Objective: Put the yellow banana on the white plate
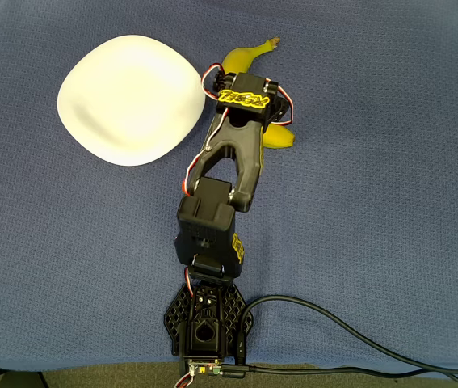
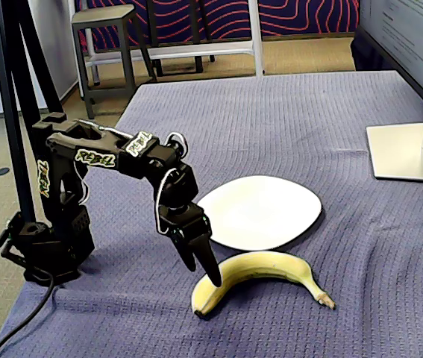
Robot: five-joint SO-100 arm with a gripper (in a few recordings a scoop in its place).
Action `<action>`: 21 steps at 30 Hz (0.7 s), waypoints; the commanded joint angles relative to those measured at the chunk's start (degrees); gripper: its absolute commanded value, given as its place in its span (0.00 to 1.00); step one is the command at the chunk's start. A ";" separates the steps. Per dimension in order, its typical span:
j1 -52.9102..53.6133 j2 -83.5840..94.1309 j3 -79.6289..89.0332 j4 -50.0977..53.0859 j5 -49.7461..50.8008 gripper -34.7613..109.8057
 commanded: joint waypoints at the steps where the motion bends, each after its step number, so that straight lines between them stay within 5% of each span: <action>1: 0.97 -1.58 -6.68 1.67 1.14 0.45; 12: 0.09 -11.78 -22.59 7.56 5.01 0.46; 21: -4.75 -11.78 -20.21 13.10 10.55 0.46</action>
